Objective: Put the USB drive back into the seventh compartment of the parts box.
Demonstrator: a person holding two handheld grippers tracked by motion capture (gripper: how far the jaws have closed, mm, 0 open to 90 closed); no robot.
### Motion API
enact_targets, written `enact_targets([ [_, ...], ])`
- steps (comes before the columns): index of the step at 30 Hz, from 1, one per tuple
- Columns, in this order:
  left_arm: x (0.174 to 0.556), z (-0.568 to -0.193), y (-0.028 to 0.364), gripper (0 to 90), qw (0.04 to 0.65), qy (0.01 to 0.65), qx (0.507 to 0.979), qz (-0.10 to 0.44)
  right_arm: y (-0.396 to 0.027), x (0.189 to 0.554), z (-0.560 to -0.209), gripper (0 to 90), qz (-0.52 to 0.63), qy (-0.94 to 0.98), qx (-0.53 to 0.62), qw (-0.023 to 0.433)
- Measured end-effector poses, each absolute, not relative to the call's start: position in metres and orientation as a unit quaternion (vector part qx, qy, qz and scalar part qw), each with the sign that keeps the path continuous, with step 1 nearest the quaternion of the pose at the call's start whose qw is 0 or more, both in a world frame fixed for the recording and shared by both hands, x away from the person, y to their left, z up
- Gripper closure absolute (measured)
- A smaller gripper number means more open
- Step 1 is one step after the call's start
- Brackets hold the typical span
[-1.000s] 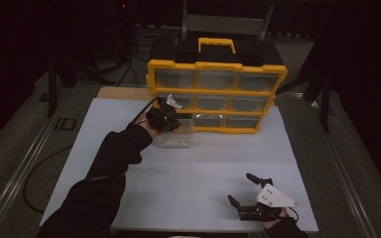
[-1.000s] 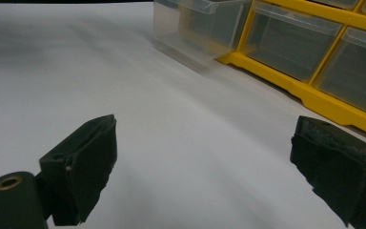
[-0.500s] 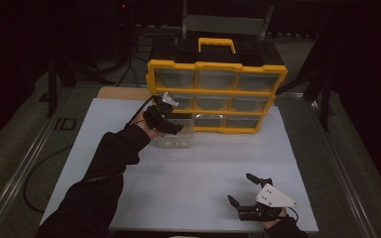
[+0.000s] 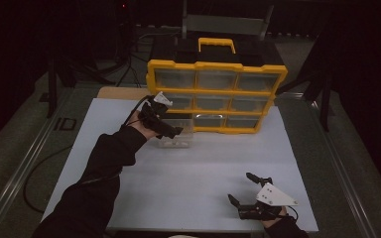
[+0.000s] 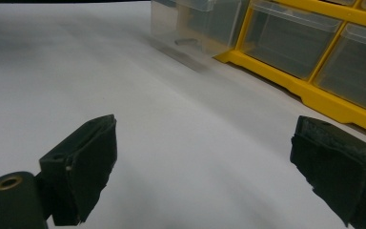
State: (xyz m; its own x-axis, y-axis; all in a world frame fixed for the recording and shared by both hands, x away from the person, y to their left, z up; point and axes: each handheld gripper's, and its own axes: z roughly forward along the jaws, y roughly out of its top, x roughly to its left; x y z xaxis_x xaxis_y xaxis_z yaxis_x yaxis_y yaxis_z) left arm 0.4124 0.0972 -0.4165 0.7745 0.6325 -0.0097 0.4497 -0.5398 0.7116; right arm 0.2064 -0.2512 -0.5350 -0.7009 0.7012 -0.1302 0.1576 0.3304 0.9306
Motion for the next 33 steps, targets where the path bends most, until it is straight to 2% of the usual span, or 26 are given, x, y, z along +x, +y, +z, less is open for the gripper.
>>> enact_targets([
  [19, 0.395, -0.42, 0.107, 0.1, 0.389, 0.291, 0.866, 0.12, -0.248, 0.205, -0.533, 8.8, 0.505, 0.773, 0.272, 0.27],
  [33, 0.375, -0.415, 0.124, 0.1, 0.405, 0.287, 0.857, 0.136, -0.248, 0.204, -0.533, 8.8, 0.507, 0.773, 0.272, 0.268],
])
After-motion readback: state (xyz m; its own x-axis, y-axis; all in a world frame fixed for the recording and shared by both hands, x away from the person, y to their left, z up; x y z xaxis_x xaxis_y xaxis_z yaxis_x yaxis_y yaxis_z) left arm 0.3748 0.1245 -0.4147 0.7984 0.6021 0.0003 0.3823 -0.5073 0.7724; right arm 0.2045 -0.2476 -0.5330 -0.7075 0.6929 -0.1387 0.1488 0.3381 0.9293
